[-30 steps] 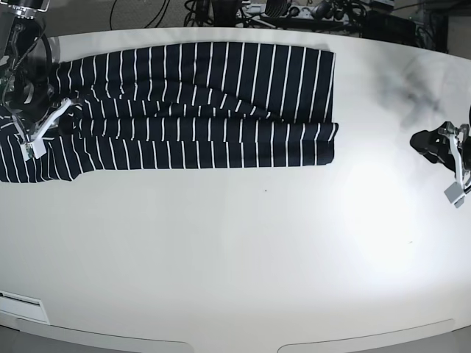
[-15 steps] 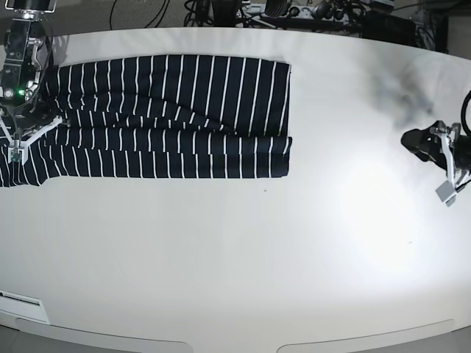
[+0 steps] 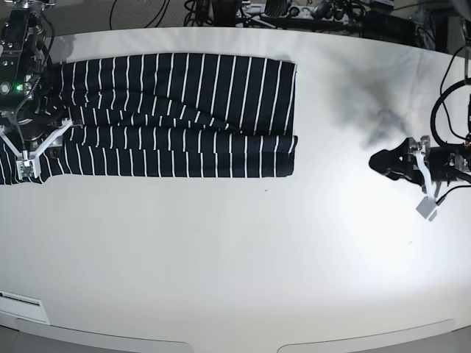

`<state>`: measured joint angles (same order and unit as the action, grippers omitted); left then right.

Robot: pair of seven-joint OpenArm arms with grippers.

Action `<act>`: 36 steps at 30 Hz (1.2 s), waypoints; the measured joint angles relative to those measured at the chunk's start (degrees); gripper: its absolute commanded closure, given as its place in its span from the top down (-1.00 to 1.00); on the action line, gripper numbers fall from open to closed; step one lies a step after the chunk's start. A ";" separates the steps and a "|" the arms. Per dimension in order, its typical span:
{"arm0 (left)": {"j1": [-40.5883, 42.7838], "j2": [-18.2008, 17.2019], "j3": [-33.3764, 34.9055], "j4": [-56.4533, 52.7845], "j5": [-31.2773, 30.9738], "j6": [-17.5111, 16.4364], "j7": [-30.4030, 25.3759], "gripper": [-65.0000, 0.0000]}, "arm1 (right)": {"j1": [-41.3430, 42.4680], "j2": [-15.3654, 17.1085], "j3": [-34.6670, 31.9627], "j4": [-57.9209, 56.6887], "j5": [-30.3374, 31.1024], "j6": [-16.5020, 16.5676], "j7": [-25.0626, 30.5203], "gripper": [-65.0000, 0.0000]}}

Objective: Fold the T-shirt properly
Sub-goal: 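Move the left gripper down onto the shirt strip's middle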

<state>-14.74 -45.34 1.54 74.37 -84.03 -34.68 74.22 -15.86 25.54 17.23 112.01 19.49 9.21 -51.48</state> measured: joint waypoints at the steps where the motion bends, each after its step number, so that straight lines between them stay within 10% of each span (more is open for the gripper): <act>1: 0.17 1.20 -1.16 0.00 0.00 0.37 -0.22 0.02 | -0.04 0.00 0.00 0.00 0.00 0.00 -0.04 -0.16; 14: 7.67 15.89 -4.22 0.17 0.42 2.71 0.13 0.02 | -0.55 0.00 0.00 0.00 -2.19 -0.20 -0.37 -0.16; 36: 23.39 26.88 -8.59 20.39 15.72 10.73 -8.20 0.01 | -1.31 -0.02 0.00 -0.37 -4.11 -0.63 -0.17 -0.16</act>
<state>8.64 -18.46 -7.05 94.76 -68.31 -23.94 66.02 -17.17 25.52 17.23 111.63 15.38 8.58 -51.66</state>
